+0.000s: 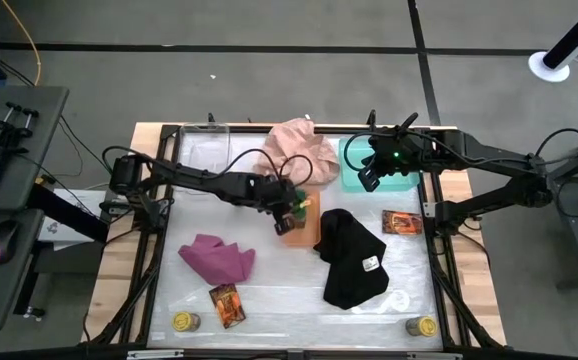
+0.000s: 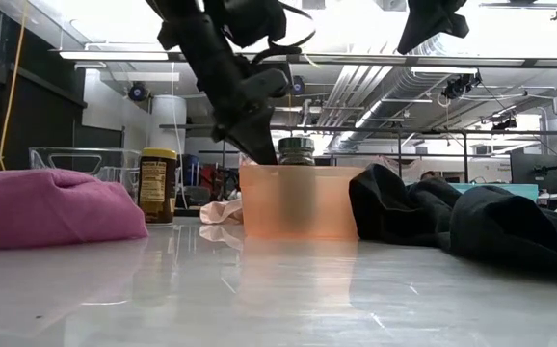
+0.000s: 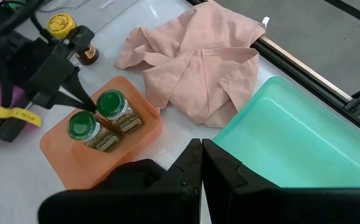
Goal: Sort spices by type
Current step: Put the green seasoning bottle into the orange bin, then put the top left yellow seasoning bottle into the transparent bin
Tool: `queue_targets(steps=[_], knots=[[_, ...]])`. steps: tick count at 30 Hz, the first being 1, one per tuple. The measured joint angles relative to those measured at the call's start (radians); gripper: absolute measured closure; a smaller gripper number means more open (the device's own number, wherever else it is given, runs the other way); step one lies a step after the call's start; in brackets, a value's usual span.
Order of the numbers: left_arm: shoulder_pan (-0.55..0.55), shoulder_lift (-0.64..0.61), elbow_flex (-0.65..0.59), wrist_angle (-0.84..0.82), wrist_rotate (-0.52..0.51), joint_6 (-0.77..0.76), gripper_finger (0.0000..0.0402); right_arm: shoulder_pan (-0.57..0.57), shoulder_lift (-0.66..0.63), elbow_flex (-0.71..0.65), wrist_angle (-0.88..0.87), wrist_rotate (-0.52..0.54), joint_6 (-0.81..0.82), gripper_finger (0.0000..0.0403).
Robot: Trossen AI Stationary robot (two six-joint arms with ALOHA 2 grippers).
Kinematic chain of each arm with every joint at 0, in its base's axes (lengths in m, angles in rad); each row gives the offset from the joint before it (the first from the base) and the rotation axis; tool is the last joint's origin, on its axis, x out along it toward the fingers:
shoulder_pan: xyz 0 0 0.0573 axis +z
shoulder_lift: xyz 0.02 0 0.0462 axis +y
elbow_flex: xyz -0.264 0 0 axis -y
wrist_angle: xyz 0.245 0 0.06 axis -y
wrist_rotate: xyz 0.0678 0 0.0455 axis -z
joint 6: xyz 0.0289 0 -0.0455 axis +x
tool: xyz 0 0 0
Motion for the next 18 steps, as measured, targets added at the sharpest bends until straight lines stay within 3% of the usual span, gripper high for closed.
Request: queue_targets(steps=[4,11,18], knots=[[0.015,-0.008,0.000,-0.039,0.011,0.011,0.0401,0.000,0.000,0.000,0.000,0.000,0.000,0.0403],[0.017,-0.127,0.000,-0.298,-0.039,0.077,0.0401,0.000,0.000,0.000,-0.001,0.000,-0.002,0.0403],[-0.022,-0.404,0.000,-0.454,-0.040,0.121,0.0401,0.000,0.000,0.000,0.000,0.000,-0.014,0.0403]])
